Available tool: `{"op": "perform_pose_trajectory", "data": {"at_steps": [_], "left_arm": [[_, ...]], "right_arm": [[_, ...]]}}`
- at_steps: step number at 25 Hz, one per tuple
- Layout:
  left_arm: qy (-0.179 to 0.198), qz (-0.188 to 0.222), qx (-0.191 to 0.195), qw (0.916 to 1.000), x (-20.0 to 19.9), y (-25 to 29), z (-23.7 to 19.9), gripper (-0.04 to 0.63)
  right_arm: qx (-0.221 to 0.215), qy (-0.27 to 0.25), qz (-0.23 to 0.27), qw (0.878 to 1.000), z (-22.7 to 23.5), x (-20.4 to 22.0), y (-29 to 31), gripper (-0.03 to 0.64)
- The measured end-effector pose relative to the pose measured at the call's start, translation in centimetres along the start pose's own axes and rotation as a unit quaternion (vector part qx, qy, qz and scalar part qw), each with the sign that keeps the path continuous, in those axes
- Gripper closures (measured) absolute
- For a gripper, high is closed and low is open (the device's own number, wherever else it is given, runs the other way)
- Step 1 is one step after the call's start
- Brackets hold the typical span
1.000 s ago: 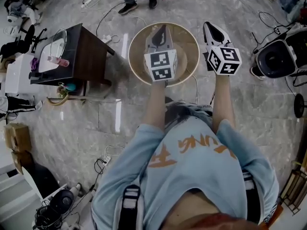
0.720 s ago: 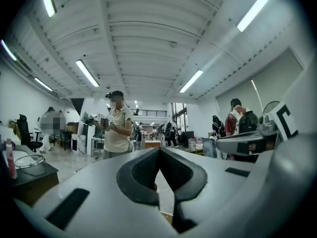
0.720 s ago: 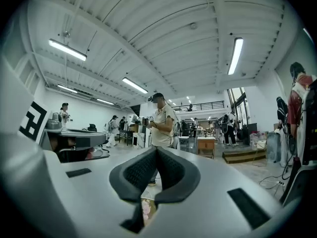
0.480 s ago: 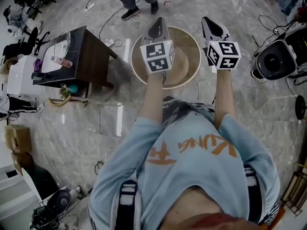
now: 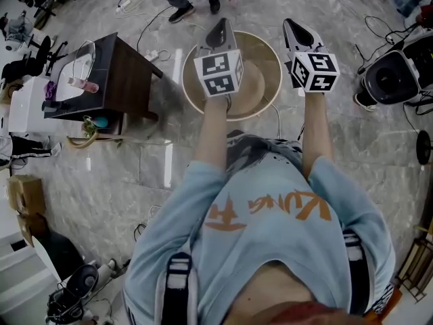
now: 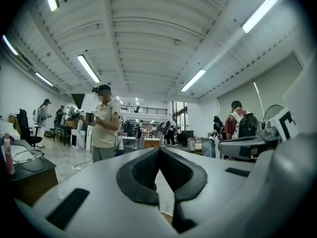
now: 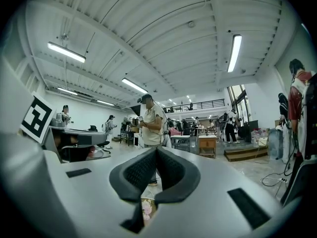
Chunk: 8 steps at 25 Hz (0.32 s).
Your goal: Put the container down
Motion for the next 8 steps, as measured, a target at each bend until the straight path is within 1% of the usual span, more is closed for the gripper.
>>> {"op": "perform_pose_trajectory", "data": {"at_steps": [8], "left_arm": [[-0.007, -0.002, 0.011, 0.9999, 0.3, 2.2, 0.3, 0.572]], "right_arm": [[0.009, -0.001, -0.001, 1.000, 1.6, -0.1, 1.0, 0.606]]}}
Point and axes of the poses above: the fingertips, and each gripper's own axes: y forward along the fingers, z to its right, x out of its underside, the point moved 10 cm from there along -y, backward along the fingers, and after that the axes turned 6 degrees about x, right-handed, at the moved point
